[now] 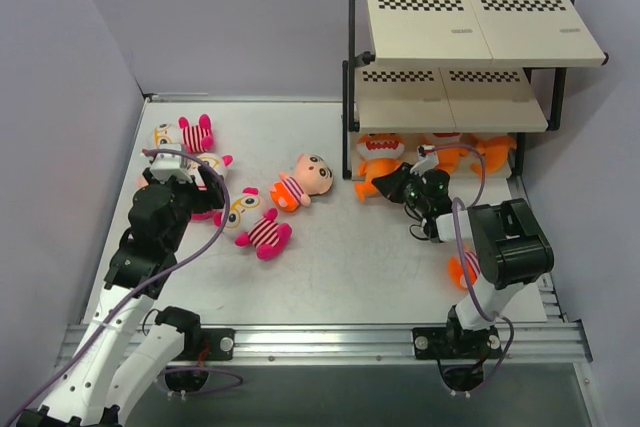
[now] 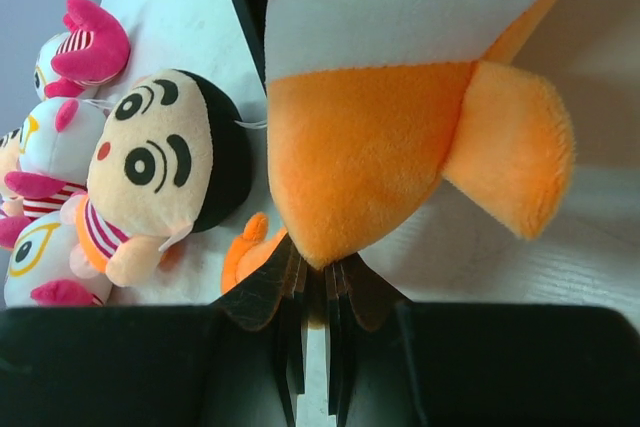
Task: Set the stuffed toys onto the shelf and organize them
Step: Place the stuffed toy onto shelf
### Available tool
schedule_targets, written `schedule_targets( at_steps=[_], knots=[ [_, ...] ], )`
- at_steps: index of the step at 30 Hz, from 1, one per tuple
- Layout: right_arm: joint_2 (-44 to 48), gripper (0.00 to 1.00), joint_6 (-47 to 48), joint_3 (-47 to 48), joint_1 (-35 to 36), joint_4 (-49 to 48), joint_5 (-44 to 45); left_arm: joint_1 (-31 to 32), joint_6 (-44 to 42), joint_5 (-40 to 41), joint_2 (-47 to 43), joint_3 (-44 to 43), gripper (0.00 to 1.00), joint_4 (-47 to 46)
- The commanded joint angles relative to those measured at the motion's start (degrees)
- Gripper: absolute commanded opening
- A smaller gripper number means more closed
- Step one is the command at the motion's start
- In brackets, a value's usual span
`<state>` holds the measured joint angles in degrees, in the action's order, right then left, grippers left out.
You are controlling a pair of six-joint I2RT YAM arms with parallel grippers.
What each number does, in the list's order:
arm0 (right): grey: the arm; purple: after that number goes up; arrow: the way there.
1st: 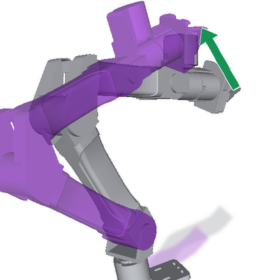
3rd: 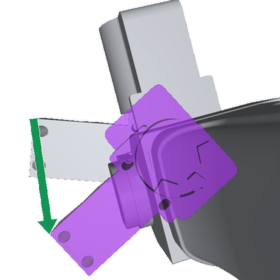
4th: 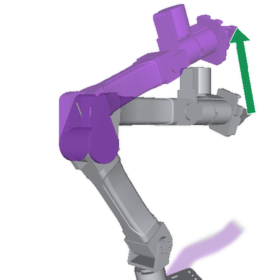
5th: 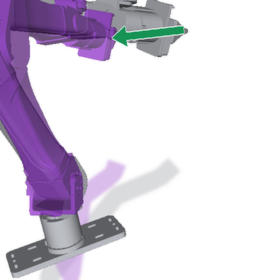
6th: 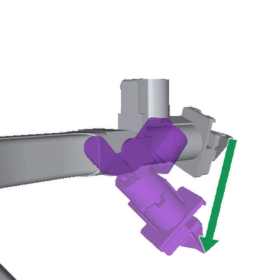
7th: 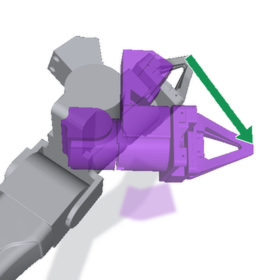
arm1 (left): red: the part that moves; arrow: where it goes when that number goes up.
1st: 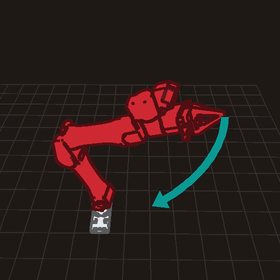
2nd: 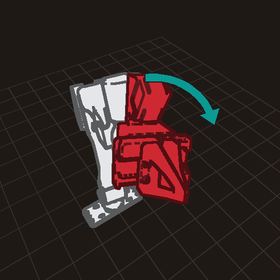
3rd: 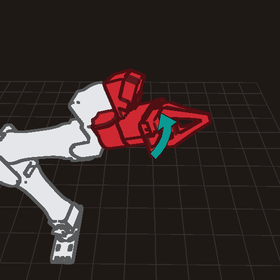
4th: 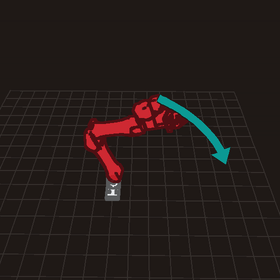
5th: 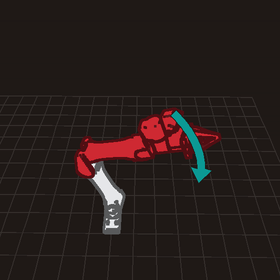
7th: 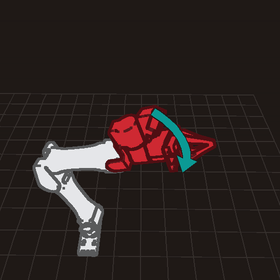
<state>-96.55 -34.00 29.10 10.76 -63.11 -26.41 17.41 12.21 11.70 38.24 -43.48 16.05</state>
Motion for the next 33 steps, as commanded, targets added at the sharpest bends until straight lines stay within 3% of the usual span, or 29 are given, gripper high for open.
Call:
schedule_targets(
  at_steps=[1, 4, 11, 25, 33],
  knots=[
    [-1.7, 0.01, -1.3, 2.6, -1.4, -6.6, -2.5, 0.3, -1.2, 0.7, -0.5, 0.0, 0.85, -1.2],
    [-3.6, 0.09, -2.3, 3.4, -2.1, -7.1, -3.0, 0.4, -1.2, 0.7, -0.4, 0.1, 0.85, -1.2],
    [-5.4, 0.16, -3.6, 3.8, -3.9, -8.5, -3.4, 0.6, -1.1, 0.7, -0.3, 0.1, 0.85, -1.3],
    [-9.2, 0.21, -6.3, 7.5, -7.6, -10.1, -8.6, 0.6, -1.3, 1.0, -0.2, 0.1, 0.85, -1.0],
    [-9.0, 0.45, -7.0, 6.9, -8.0, -11.0, -8.6, 0.7, -1.4, 1.2, -0.5, 0.0, 0.85, -0.9]
  ],
)
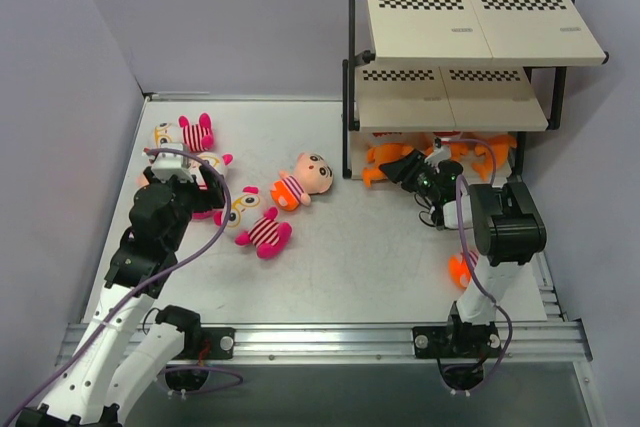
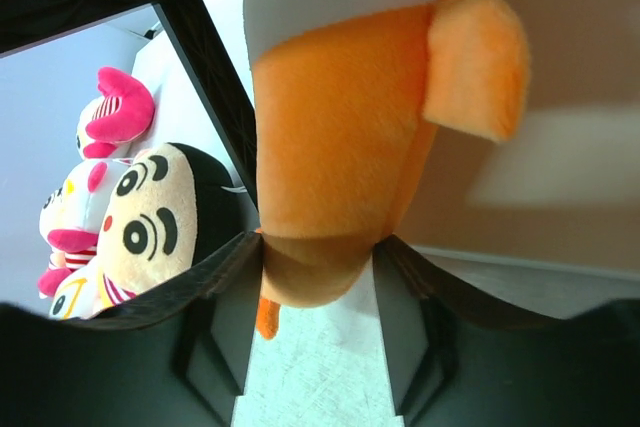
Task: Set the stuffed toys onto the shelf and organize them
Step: Place the stuffed toy onto shelf
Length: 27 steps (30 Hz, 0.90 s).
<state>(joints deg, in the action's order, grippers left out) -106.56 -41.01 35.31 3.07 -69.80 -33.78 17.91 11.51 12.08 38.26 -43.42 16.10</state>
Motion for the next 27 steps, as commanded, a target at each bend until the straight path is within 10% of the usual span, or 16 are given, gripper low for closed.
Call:
schedule_targets(
  at_steps=[1, 18, 27],
  knots=[
    [1.4, 0.49, 0.0, 0.3, -0.3, -4.3, -1.0, 0.1, -0.7, 0.8, -0.6, -0.1, 0.84, -1.0],
    [12.0, 0.67, -4.5, -11.6, -0.1, -6.6, 6.1, 0.3, -0.3, 0.3, -1.4, 0.0, 0.85, -0.9],
    [19.5, 0.67, -13.2, -17.6, 7.2, -6.1, 23.6, 0.7, -0.2, 1.1, -2.3, 0.3, 0.85, -0.8]
  ],
)
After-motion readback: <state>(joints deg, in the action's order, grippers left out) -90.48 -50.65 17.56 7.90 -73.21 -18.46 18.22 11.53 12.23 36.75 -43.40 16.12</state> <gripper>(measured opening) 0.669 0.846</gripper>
